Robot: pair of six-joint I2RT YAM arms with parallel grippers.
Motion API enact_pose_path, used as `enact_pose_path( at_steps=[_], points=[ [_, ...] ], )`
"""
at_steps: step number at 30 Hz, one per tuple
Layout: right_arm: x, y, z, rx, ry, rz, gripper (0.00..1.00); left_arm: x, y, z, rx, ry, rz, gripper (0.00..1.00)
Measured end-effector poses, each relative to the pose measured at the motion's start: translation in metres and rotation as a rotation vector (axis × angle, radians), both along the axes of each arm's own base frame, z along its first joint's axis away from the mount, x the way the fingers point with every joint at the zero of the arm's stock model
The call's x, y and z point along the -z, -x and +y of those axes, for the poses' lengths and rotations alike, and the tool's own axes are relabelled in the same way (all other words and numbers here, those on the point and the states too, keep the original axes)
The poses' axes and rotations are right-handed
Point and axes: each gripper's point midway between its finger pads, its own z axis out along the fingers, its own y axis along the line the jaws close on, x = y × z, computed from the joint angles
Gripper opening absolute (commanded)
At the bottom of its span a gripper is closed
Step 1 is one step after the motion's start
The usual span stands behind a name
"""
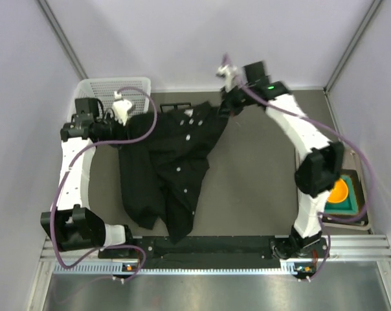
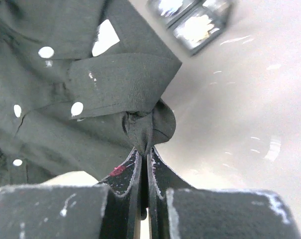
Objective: Pin the brooch onto the clothing
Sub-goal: Flatten out the clothes at the center of the board.
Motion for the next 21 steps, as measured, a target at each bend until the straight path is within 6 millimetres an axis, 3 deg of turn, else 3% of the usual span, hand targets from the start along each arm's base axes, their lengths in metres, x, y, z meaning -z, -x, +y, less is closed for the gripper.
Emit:
enact_pose_path(
  at_steps=[3,5,6,8,10,13,15,19,21],
  points=[
    [-0.083,-0.005,-0.050,0.082,-0.089,-0.138,0.00,-0.056,-0.024,-0.019,0.046,0.105,-0.135,0.00],
    [-0.129,0.009,-0.075,0.101,-0.133,-0.217,0.00,-0.094,-0.029,-0.032,0.100,0.155,-0.226,0.00],
    [-0.147,0.022,-0.082,0.094,-0.147,-0.253,0.00,-0.115,-0.028,-0.037,0.139,0.161,-0.287,0.00],
    [-0.172,0.054,-0.092,0.063,-0.160,-0.333,0.00,-0.139,-0.015,-0.044,0.204,0.147,-0.379,0.00],
    [-0.180,0.105,-0.102,0.012,-0.155,-0.386,0.00,-0.143,0.017,-0.051,0.283,0.098,-0.454,0.00],
    [-0.167,0.162,-0.104,-0.079,-0.134,-0.421,0.00,-0.104,0.071,-0.056,0.374,0.025,-0.453,0.00],
    [-0.146,0.186,-0.095,-0.153,-0.105,-0.412,0.00,-0.064,0.090,-0.055,0.411,0.000,-0.385,0.14],
    [-0.062,0.212,-0.065,-0.297,0.022,-0.281,0.00,0.029,0.104,-0.045,0.459,-0.028,-0.157,0.36],
    [-0.010,0.224,-0.060,-0.351,0.116,-0.182,0.00,0.059,0.117,-0.041,0.482,-0.034,-0.064,0.83]
  ],
)
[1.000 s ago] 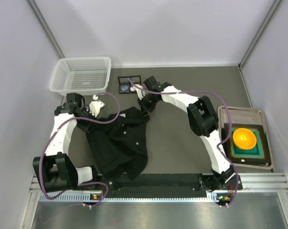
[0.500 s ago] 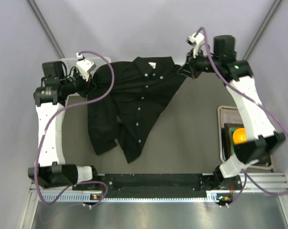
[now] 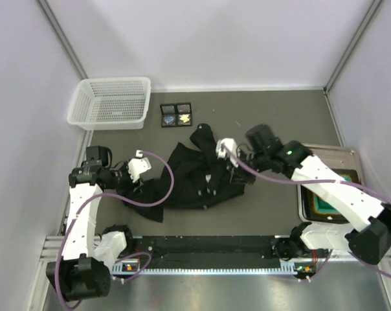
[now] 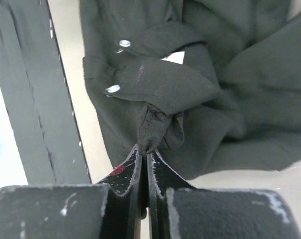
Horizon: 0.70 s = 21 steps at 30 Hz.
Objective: Pin the brooch onto the clothing
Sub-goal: Flatten out the clothes at the center of the board.
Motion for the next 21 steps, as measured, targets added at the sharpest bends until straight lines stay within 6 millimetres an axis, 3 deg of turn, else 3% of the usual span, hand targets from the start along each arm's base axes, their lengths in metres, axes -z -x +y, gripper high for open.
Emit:
enact_pose_path(
  at_steps=[1,3,5,11,16,21],
  points=[
    [0.020,0.006,-0.001,-0.012,0.047,0.033,0.00,0.005,0.006,0.000,0.015,-0.007,0.022,0.97],
    [0.051,0.019,-0.007,-0.031,0.124,0.087,0.00,0.004,0.015,-0.004,0.054,0.000,0.040,0.98],
    [0.065,0.024,-0.012,-0.034,0.158,0.108,0.00,-0.003,0.020,-0.012,0.093,0.039,0.042,0.98],
    [0.065,0.021,-0.012,-0.035,0.148,0.069,0.00,-0.012,0.017,-0.040,0.160,0.165,0.121,0.78],
    [0.076,0.028,-0.022,-0.039,0.169,0.070,0.00,0.016,0.023,-0.083,0.293,0.147,0.293,0.78],
    [0.086,0.033,-0.030,-0.032,0.194,0.081,0.00,0.044,0.014,-0.097,0.258,0.093,0.376,0.79]
  ],
)
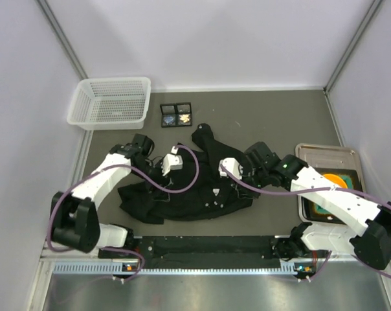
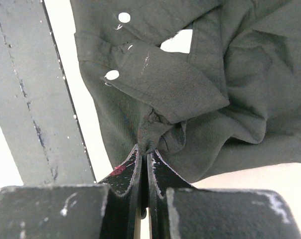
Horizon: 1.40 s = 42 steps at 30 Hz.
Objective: Pin the brooch onto the clothing
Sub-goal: Flatten out the clothes at the center of the board.
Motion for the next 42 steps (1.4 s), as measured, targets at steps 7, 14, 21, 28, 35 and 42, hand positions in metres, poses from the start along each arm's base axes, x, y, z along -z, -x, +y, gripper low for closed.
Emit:
enact_pose_path(
  at_steps=[7,14,21,28,35,42],
  points=[
    [0.002,0.002,-0.002,0.021,0.005,0.013,0.00,0.050,-0.011,-0.005,-0.005,-0.130,0.109,0.54],
    [0.003,-0.004,-0.008,0.111,-0.005,0.059,0.00,0.071,-0.010,-0.001,-0.016,-0.202,0.175,0.00],
    [-0.031,-0.106,-0.019,0.367,-0.058,0.081,0.00,-0.019,-0.119,0.012,-0.219,-0.065,-0.074,0.00],
    [-0.066,-0.157,-0.003,0.355,-0.176,-0.032,0.19,-0.123,-0.124,0.005,-0.055,0.062,-0.554,0.00],
    [0.023,-0.047,-0.016,0.108,0.023,0.093,0.92,0.017,0.023,0.045,0.409,-0.183,-0.613,0.06],
    [0.019,-0.048,-0.039,0.030,0.081,-0.005,0.95,0.040,0.035,0.068,0.477,-0.289,-0.622,0.61]
  ],
)
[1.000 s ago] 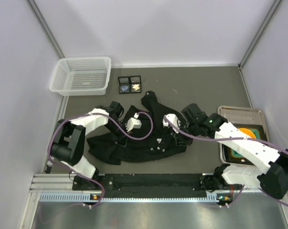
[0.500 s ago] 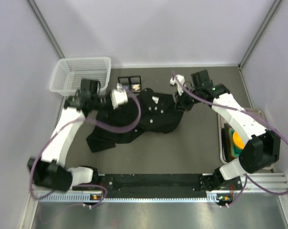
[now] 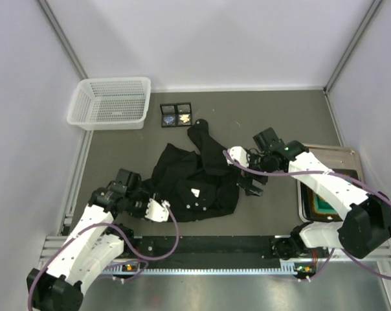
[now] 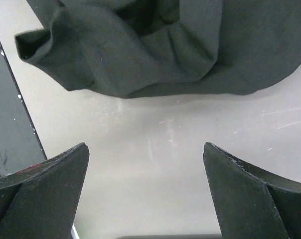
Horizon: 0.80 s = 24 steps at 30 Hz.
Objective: Pin the brooch onto the clothing
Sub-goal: Flatten out the clothes at the center of the board.
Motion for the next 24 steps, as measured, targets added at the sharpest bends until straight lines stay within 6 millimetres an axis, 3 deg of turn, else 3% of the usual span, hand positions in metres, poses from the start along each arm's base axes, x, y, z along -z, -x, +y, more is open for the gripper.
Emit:
enact_pose_path(
  at_steps=[5,9,13,19,24],
  points=[
    [-0.028,-0.017,0.019,-0.072,-0.063,-0.048,0.87,-0.044,-0.013,-0.017,-0.124,0.086,0.115,0.69],
    [-0.032,-0.024,0.040,-0.131,-0.090,-0.032,0.83,-0.068,-0.032,-0.043,-0.190,0.178,0.238,0.69],
    [-0.019,-0.042,0.066,-0.118,-0.074,0.045,0.81,-0.052,-0.029,-0.054,-0.261,0.202,0.403,0.69],
    [0.006,-0.085,0.090,0.033,-0.038,0.106,0.86,-0.019,-0.019,-0.049,-0.321,0.172,0.465,0.73],
    [0.013,-0.096,0.105,0.073,-0.017,0.099,0.87,-0.007,-0.020,-0.047,-0.337,0.168,0.449,0.76]
  ],
)
